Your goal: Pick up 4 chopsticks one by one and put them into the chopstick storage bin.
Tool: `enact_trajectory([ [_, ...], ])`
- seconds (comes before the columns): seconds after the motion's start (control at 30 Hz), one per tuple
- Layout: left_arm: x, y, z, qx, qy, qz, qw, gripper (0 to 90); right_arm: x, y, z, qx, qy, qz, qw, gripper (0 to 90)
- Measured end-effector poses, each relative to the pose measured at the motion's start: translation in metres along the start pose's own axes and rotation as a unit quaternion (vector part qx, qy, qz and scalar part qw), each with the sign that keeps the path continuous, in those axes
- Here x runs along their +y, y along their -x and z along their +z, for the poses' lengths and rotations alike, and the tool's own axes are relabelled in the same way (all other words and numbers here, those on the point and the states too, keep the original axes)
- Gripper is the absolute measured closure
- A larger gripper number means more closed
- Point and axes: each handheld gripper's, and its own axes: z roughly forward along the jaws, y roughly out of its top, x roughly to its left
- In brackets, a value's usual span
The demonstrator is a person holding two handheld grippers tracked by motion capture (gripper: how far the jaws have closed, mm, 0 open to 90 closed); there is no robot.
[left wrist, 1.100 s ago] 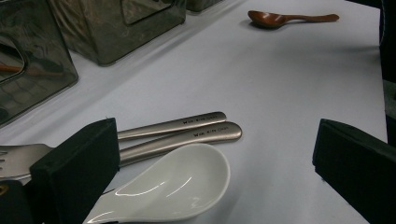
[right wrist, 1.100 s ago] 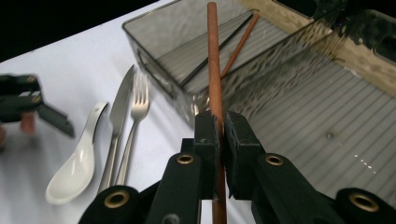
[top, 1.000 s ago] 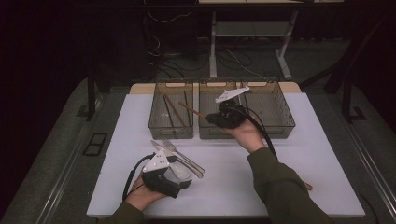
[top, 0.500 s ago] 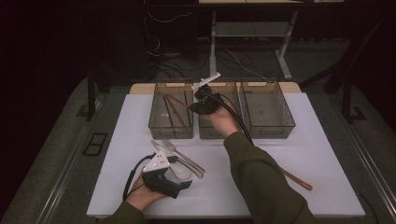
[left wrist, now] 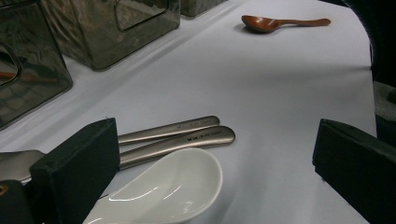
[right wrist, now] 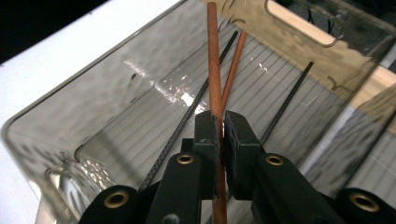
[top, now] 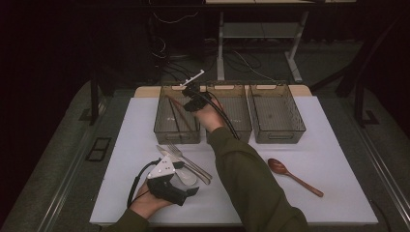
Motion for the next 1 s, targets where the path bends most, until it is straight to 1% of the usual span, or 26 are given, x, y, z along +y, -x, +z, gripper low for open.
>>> enact_trajectory([
  [0.07,0.0,0.0,0.0,0.0,0.0,0.001,1.0,0.0,0.002,-0.002,0.006,0.003,0.0,0.003,1.0,83.2],
  [0.13,0.0,0.0,0.0,0.0,0.0,0.001,1.0,0.0,0.002,-0.004,0.011,0.002,-0.004,0.007,1.0,82.4],
  [0.17,0.0,0.0,-0.001,-0.001,0.001,0.001,1.0,0.0,0.002,-0.005,0.012,-0.001,-0.001,0.003,1.0,79.8],
  [0.27,0.0,0.0,-0.001,-0.001,0.001,0.0,1.0,0.0,0.003,-0.005,0.011,0.007,0.019,0.01,0.9997,71.0],
  [0.37,0.0,0.0,0.0,-0.001,0.001,0.001,1.0,0.0,0.004,-0.005,0.007,0.011,0.023,0.004,0.9997,66.8],
  [0.43,0.0,0.001,0.0,0.0,0.003,-0.001,1.0,0.0,0.004,-0.004,0.004,0.016,0.027,0.006,0.9995,63.7],
  [0.47,0.0,0.001,0.0,0.0,0.003,-0.002,1.0,0.0,0.004,-0.004,0.003,0.013,0.03,0.006,0.9994,62.6],
  [0.5,0.0,0.001,0.0,0.0,0.004,-0.002,1.0,0.0,0.004,-0.003,0.001,0.018,0.032,0.01,0.9993,61.4],
  [0.57,0.0,0.001,0.0,0.001,0.004,0.0,1.0,0.0,0.004,-0.002,-0.001,0.029,0.031,0.008,0.9991,57.8],
  [0.63,0.0,0.001,0.0,0.001,0.004,0.0,1.0,0.0,0.004,-0.001,-0.003,0.031,0.028,0.004,0.9991,55.6],
  [0.83,0.0,0.001,0.0,0.001,0.0,0.001,1.0,0.0,-0.003,0.005,-0.012,0.045,0.04,0.01,0.9981,50.0],
  [0.9,0.0,0.001,0.0,0.001,-0.002,0.001,1.0,0.0,-0.006,0.006,-0.016,0.05,0.043,0.005,0.9978,48.8],
  [1.0,0.0,0.001,0.001,0.001,-0.004,0.001,1.0,0.0,-0.013,0.007,-0.027,0.059,0.053,-0.008,0.9968,46.7],
])
